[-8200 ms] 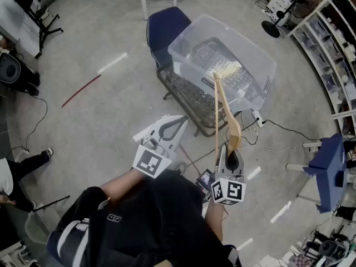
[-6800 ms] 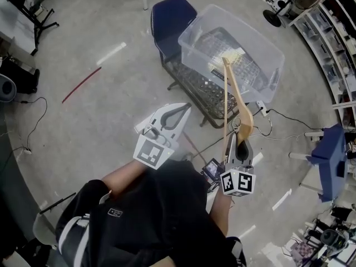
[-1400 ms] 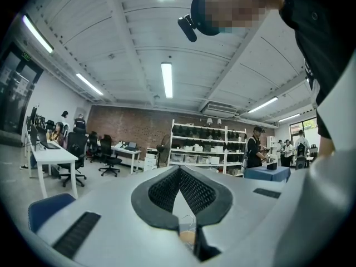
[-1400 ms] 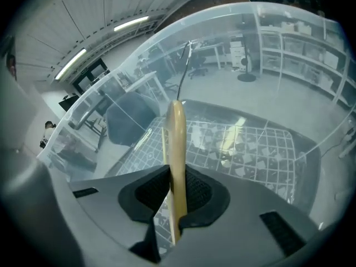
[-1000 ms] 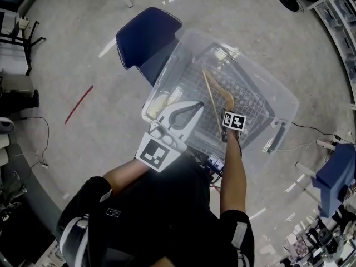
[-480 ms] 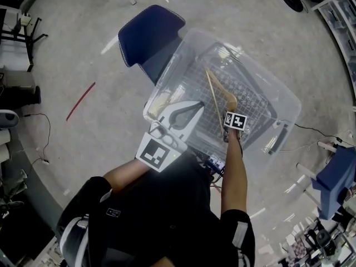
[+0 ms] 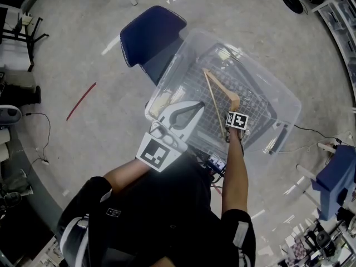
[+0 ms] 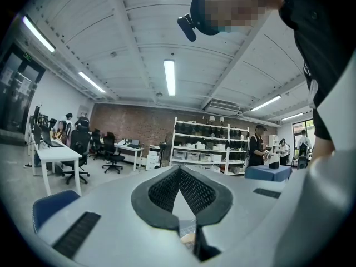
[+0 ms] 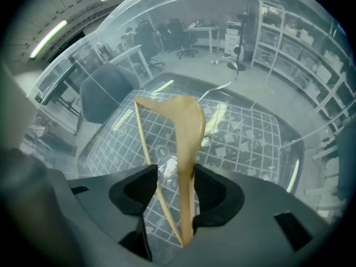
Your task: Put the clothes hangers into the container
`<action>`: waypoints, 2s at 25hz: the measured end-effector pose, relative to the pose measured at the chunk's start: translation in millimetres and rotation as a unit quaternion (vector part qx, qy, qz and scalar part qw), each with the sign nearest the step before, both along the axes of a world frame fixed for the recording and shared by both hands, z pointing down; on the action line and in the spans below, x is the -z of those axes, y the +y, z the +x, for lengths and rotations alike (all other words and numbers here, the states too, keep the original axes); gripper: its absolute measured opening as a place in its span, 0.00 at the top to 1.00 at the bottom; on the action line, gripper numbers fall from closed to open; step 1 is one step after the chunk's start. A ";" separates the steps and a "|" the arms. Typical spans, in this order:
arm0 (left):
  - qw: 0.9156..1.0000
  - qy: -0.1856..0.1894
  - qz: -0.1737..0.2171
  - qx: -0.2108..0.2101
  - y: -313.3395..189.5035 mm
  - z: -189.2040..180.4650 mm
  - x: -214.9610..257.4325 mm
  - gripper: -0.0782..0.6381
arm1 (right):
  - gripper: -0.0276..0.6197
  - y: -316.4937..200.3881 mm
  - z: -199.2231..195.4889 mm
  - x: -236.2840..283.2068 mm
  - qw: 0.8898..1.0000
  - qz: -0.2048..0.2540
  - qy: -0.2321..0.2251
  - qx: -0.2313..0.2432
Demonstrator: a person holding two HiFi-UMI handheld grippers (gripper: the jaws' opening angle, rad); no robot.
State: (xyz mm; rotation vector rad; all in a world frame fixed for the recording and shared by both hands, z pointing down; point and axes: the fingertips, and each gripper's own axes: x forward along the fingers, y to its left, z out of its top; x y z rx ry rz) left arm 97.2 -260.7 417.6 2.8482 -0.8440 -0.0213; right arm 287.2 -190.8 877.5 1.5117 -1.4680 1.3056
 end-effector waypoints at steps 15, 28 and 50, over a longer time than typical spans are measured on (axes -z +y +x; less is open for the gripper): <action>1.000 0.016 0.014 -0.004 26.6 -9.2 17.6 0.86 | 0.68 -19.9 18.7 92.1 0.993 0.104 0.034 -0.033; 0.999 0.027 0.040 -0.008 80.7 -17.6 51.1 0.86 | 0.88 13.8 -0.7 282.5 0.945 0.321 0.053 -0.048; 0.998 0.013 0.054 -0.009 163.4 -24.7 56.2 0.86 | 0.93 147.4 -70.4 441.0 0.876 0.475 0.077 -0.039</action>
